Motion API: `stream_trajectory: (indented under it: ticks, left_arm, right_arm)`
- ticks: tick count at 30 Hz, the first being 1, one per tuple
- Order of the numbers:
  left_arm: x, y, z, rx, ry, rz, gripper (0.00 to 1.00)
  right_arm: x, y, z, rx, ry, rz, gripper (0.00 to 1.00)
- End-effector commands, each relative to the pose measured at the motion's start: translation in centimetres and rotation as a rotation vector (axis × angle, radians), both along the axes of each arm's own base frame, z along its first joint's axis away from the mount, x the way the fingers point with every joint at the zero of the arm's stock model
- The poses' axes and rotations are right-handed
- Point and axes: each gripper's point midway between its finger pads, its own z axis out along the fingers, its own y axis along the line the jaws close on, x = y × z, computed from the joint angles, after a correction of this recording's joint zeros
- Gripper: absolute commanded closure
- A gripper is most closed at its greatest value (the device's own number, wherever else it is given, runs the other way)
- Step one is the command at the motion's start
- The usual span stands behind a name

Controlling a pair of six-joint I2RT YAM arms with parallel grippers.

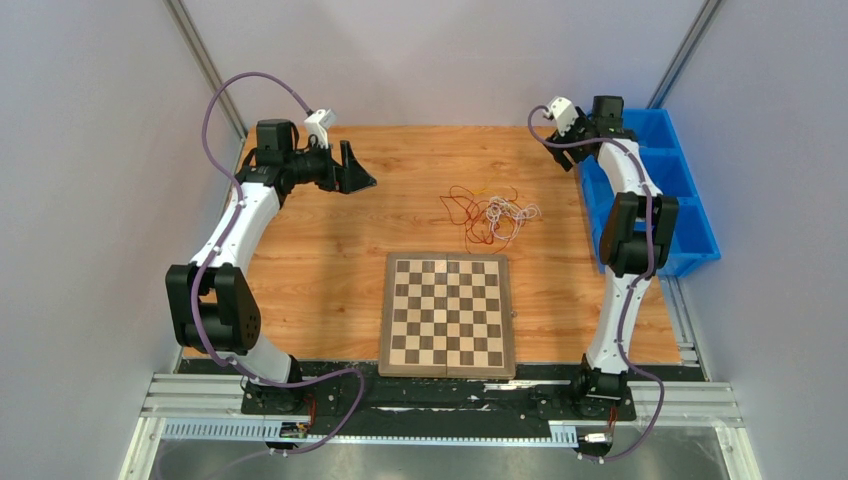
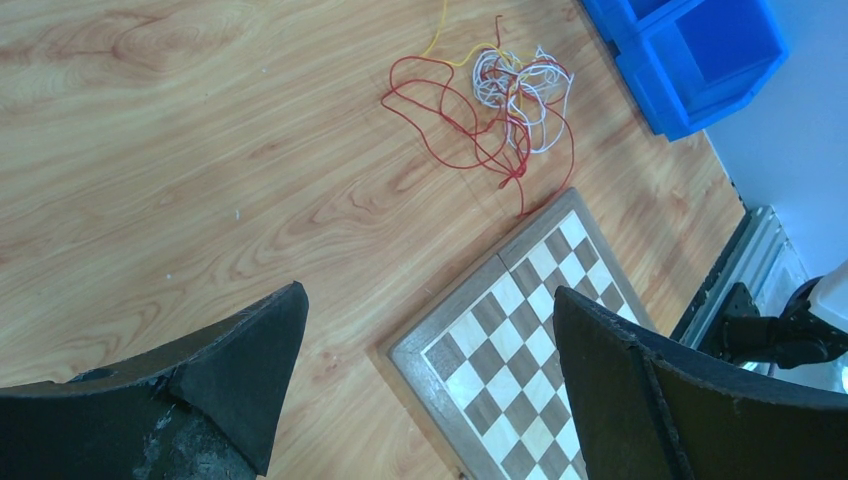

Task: Untangle the cables

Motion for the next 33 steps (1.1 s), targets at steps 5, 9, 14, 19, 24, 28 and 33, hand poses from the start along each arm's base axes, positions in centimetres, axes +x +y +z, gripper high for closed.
stream_trajectory:
  ticks: [5, 9, 14, 19, 24, 28, 33]
  left_arm:
    - [-0.1, -0.3, 1.3, -0.002, -0.049, -0.025, 0.0]
    - [-0.1, -0.3, 1.4, 0.0, -0.05, -0.026, 0.0]
    - [-0.2, -0.3, 1.2, 0.005, -0.048, -0.026, 0.0]
    - [-0.2, -0.2, 1.0, 0.009, -0.044, -0.022, 0.0]
    - [0.0, -0.1, 1.0, 0.01, -0.044, -0.018, 0.0]
    - [0.0, -0.2, 0.9, 0.008, -0.039, -0.016, 0.0]
    - [0.0, -0.3, 0.8, -0.002, -0.033, -0.014, 0.0]
  right_arm:
    - [0.1, -1.0, -4.4, -0.219, 0.058, 0.128, 0.29]
    - [0.7, -1.2, -6.3, -0.308, 0.077, 0.156, 0.3]
    - [0.9, -2.3, -7.8, -0.393, 0.104, 0.17, 0.34]
    - [2.1, -2.7, -7.7, -0.4, 0.087, 0.145, 0.61]
    - [3.4, -2.2, -3.9, -0.325, 0.0, 0.093, 0.99]
    - [4.4, -3.0, 0.4, -0.215, -0.09, 0.002, 1.0]
    - [5.0, -6.2, 5.8, -0.027, -0.19, -0.169, 1.0]
